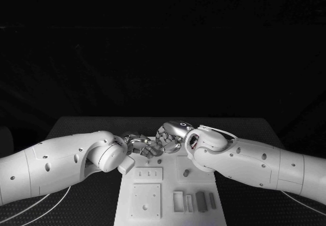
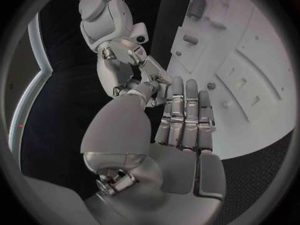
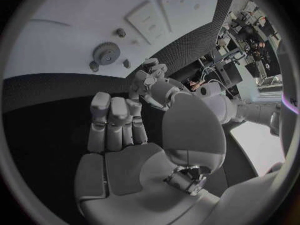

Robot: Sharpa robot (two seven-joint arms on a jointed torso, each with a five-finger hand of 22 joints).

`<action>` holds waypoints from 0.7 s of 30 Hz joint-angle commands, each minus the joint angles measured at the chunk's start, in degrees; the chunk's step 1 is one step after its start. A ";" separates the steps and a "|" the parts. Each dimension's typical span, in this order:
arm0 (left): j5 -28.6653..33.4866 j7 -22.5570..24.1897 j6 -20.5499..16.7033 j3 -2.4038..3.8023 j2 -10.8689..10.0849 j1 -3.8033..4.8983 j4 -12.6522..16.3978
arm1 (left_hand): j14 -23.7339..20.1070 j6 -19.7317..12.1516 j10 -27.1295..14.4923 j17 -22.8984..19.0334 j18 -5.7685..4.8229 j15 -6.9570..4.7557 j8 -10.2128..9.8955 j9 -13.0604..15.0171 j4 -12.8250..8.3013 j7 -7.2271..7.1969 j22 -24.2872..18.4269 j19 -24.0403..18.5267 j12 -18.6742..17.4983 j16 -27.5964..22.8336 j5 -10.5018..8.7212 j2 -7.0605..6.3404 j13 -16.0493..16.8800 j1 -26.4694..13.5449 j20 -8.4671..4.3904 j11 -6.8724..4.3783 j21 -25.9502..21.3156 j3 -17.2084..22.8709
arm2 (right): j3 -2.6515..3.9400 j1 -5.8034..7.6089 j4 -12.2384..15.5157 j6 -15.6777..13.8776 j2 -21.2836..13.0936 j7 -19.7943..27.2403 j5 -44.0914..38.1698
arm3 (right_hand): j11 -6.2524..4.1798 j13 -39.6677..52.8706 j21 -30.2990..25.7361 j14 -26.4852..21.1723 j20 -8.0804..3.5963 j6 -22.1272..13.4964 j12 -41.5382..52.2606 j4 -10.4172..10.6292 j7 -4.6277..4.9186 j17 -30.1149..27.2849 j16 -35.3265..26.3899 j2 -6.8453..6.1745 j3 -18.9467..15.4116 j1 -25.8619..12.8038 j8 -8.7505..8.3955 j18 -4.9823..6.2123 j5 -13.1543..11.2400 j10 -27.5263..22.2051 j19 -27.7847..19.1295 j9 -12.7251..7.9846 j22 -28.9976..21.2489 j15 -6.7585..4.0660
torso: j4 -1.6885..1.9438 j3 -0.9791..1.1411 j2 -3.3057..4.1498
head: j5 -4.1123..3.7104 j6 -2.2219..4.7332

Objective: Assemble the parts on the task board

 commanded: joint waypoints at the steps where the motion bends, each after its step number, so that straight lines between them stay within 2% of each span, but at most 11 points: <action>1: -0.18 0.64 1.71 0.12 0.28 0.03 0.32 | -0.34 0.42 -0.12 -0.25 -0.43 0.12 0.38 0.32 -4.10 -0.17 0.97 -0.33 0.67 0.71 0.25 0.61 0.16 -2.74 0.04 0.23 0.52 2.45 | -0.02 -0.10 0.06 0.68 0.11 0.47 -0.21 | -0.10 0.00 0.22 0.37 -0.03 3.57 -0.08 -0.07 2.51 -0.05 0.07 0.37 0.30 -0.16 0.37 1.71 0.30 0.35 0.38 1.32 -0.08 -0.16 | 0.01 0.02 0.00 | -0.02 0.00; 2: -0.18 0.66 1.79 0.12 0.27 0.03 0.32 | -0.33 0.42 -0.08 -0.31 -0.43 0.13 0.34 0.36 -4.89 -0.15 0.97 -0.30 0.85 0.81 0.24 1.06 0.20 -3.77 0.11 0.24 0.59 3.07 | -0.02 -0.10 0.08 0.70 0.11 0.49 -0.20 | -0.10 0.00 0.22 0.38 -0.03 3.57 -0.08 -0.07 2.51 -0.05 0.07 0.37 0.30 -0.16 0.37 1.71 0.30 0.35 0.38 1.32 -0.08 -0.16 | 0.01 0.02 0.00 | -0.04 0.00; 4: -0.18 0.72 1.70 0.12 0.30 0.03 0.31 | -0.33 0.67 -0.25 -0.69 -0.43 0.13 0.29 0.72 -10.20 -0.16 1.04 -0.24 1.50 1.29 0.11 2.00 0.26 -8.68 0.18 0.23 1.12 6.50 | -0.02 -0.10 0.11 0.75 0.11 0.50 -0.20 | -0.10 0.00 0.22 0.38 -0.03 3.58 -0.09 -0.08 2.51 -0.05 0.07 0.38 0.31 -0.17 0.37 1.71 0.30 0.35 0.39 1.32 -0.08 -0.16 | 0.03 0.02 0.00 | -0.06 0.03; 5: -0.18 0.77 1.73 0.12 0.31 0.03 0.30 | -0.32 0.74 -0.30 -0.80 -0.43 0.11 0.29 0.85 -11.95 -0.21 1.06 -0.26 1.69 1.45 0.05 2.27 0.26 -9.91 0.14 0.18 1.33 7.71 | -0.02 -0.10 0.12 0.78 0.11 0.52 -0.20 | -0.10 0.00 0.22 0.38 -0.03 3.58 -0.09 -0.08 2.51 -0.05 0.07 0.38 0.31 -0.18 0.36 1.71 0.30 0.35 0.39 1.32 -0.08 -0.16 | 0.04 0.01 0.00 | -0.06 -0.03; 11: -0.18 0.97 1.10 0.12 0.35 0.01 0.18 | 0.34 1.87 0.49 -0.89 -0.43 -0.20 0.93 1.54 -15.58 -0.70 1.11 -0.33 2.61 2.31 0.10 5.56 0.44 -12.14 0.19 -0.28 2.00 10.72 | -0.02 -0.11 0.04 0.88 0.08 0.52 -0.20 | -0.10 -0.01 0.22 0.39 -0.02 3.59 -0.10 -0.11 2.51 -0.06 0.06 0.37 0.32 -0.21 0.35 1.71 0.30 0.36 0.40 1.33 -0.09 -0.16 | 0.02 -0.02 -0.01 | -0.07 -0.09; 15: -0.18 1.10 0.32 0.12 0.39 -0.05 0.04 | 0.77 2.49 1.06 -0.81 -0.43 -0.47 1.32 1.90 -16.81 -0.98 1.12 -0.22 3.09 2.86 0.36 6.68 0.57 -13.14 0.14 -0.58 2.36 11.47 | -0.02 -0.14 -0.07 0.98 0.14 0.50 -0.20 | -0.10 -0.01 0.21 0.39 -0.02 3.58 -0.11 -0.12 2.51 -0.07 0.05 0.34 0.32 -0.23 0.34 1.71 0.30 0.37 0.40 1.33 -0.10 -0.16 | 0.01 -0.02 0.01 | -0.09 -0.10; 21: -0.17 1.16 -0.30 0.12 0.39 -0.12 -0.01 | 1.28 3.57 1.93 -0.57 -0.43 -0.96 2.00 2.80 -19.34 -1.48 1.12 -0.06 3.96 4.09 2.54 8.57 0.85 -15.49 -0.08 -1.03 3.19 12.42 | -0.03 -0.25 -0.17 0.90 0.12 0.61 0.03 | -0.09 -0.01 0.20 0.38 -0.02 3.55 -0.14 -0.14 2.53 -0.08 0.02 0.28 0.32 -0.29 0.31 1.71 0.30 0.36 0.40 1.32 -0.11 -0.16 | 0.02 -0.02 0.01 | -0.18 -0.16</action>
